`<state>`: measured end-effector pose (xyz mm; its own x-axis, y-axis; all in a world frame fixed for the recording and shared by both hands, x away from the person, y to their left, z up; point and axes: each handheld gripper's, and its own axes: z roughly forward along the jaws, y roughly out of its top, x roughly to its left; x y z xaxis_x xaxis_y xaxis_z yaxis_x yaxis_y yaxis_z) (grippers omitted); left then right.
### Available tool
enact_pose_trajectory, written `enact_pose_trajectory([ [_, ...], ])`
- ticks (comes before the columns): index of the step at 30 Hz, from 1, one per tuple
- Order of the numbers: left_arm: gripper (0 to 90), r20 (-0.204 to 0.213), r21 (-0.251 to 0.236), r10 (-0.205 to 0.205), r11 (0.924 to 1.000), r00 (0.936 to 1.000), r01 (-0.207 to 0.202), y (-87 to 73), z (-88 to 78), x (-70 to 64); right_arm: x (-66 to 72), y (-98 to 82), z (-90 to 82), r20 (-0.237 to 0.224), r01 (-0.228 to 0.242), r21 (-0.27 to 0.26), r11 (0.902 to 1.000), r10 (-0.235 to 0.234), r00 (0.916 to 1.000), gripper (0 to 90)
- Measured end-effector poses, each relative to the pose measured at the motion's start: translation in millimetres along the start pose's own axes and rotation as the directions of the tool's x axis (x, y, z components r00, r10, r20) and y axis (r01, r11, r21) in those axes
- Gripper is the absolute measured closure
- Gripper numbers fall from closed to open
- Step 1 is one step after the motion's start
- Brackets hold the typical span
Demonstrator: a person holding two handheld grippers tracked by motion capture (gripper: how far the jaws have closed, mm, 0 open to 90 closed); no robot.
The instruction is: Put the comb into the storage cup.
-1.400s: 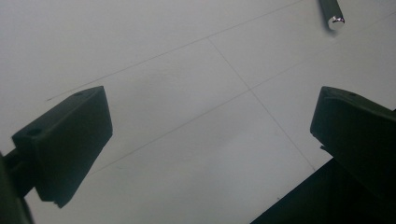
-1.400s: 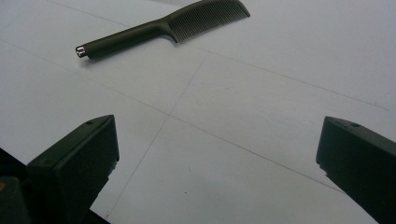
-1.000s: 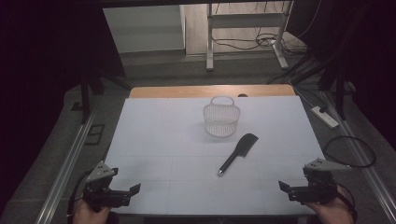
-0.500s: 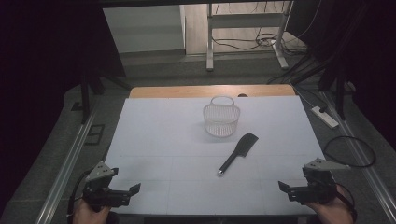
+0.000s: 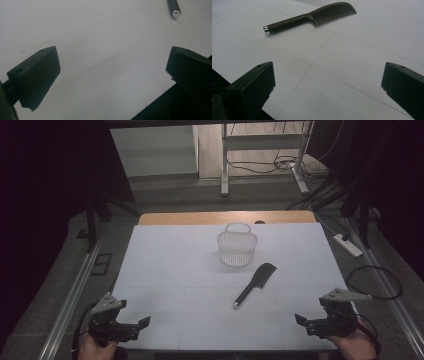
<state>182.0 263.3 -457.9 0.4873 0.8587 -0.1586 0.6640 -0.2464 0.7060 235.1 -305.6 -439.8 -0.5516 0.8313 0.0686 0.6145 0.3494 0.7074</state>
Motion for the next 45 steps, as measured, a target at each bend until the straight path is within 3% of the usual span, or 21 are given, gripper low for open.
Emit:
enact_pose_trajectory([
  [11, 0.0, 0.007, -0.005, -0.007, 1.0, 1.0, 0.007, -0.1, -0.3, 1.1, 0.1, 5.4, 5.5, -0.057, -0.012, -0.008, 0.9999, 0.011, 0.9983, 0.0],
  [15, 0.1, 0.006, -0.008, -0.003, 1.0, 1.0, 0.003, 0.0, -0.3, 0.7, 1.9, 8.3, 8.6, -0.069, 0.01, -0.017, 0.9998, -0.012, 0.9976, 0.0],
  [18, 0.1, 0.004, -0.009, 0.0, 1.0, 1.0, 0.0, 0.0, -0.3, 0.1, 4.0, 11.4, 10.8, -0.07, 0.031, -0.019, 0.9993, -0.032, 0.997, 0.0],
  [45, 0.2, 0.007, -0.009, 0.011, 0.9999, 0.9999, -0.011, 0.5, 0.3, -0.7, 10.2, 29.4, 31.5, -0.083, 0.051, 0.016, 0.9986, -0.049, 0.9953, 0.0],
])
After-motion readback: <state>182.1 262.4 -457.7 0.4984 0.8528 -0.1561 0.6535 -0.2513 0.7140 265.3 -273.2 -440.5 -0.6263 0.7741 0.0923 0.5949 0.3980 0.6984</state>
